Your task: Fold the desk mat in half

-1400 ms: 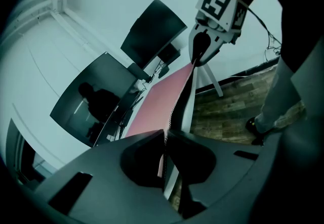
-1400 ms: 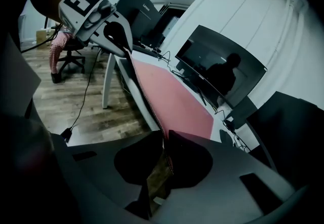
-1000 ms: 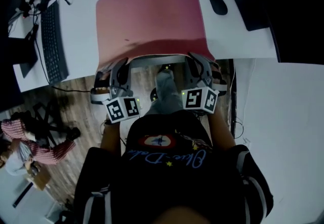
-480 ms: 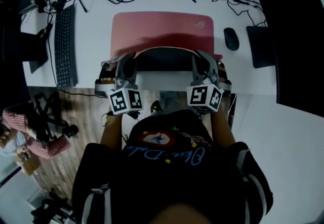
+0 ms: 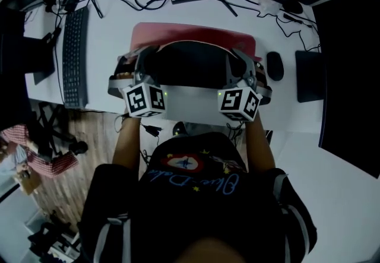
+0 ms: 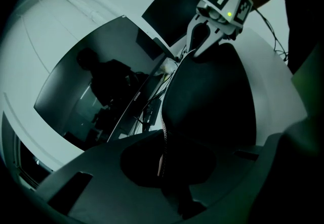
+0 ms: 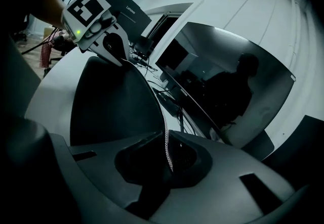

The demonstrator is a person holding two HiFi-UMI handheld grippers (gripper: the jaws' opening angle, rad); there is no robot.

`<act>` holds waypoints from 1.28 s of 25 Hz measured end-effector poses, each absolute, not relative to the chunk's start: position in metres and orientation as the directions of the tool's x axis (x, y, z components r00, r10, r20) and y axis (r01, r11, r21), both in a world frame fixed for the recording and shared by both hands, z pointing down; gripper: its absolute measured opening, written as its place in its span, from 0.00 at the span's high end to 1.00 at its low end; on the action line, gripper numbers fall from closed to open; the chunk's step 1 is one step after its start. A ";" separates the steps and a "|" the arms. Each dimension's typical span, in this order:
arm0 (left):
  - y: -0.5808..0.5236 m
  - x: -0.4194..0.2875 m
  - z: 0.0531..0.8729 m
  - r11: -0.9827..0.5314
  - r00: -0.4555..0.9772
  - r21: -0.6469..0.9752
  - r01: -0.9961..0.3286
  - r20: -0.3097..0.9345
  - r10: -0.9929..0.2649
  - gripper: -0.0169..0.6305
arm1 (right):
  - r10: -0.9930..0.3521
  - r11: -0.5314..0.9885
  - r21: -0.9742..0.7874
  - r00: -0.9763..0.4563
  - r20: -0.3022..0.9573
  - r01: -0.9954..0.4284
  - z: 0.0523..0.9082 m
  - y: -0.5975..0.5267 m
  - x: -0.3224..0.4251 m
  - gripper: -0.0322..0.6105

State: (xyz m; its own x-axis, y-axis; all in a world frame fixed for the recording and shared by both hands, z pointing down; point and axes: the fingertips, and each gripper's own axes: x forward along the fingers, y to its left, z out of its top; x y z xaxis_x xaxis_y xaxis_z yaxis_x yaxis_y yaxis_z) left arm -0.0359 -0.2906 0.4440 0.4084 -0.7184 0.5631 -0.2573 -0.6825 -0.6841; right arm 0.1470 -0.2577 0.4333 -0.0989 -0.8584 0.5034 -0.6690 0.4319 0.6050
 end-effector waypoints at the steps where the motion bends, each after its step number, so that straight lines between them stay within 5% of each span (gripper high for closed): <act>1: -0.297 -0.033 0.446 -0.685 0.405 -0.681 -0.259 0.568 -0.717 0.95 | -0.854 0.439 0.603 -0.100 0.511 -0.666 0.437 -0.264 0.149 0.91; 22: -0.360 -0.018 0.510 -0.760 0.293 -0.611 -0.222 0.702 -0.649 0.93 | -0.780 0.541 0.612 -0.072 0.622 -0.576 0.497 -0.323 0.160 0.90; 32: -0.377 -0.023 0.511 -0.749 0.294 -0.600 -0.281 0.689 -0.662 0.69 | -0.783 0.500 0.615 -0.016 0.621 -0.610 0.499 -0.329 0.170 0.64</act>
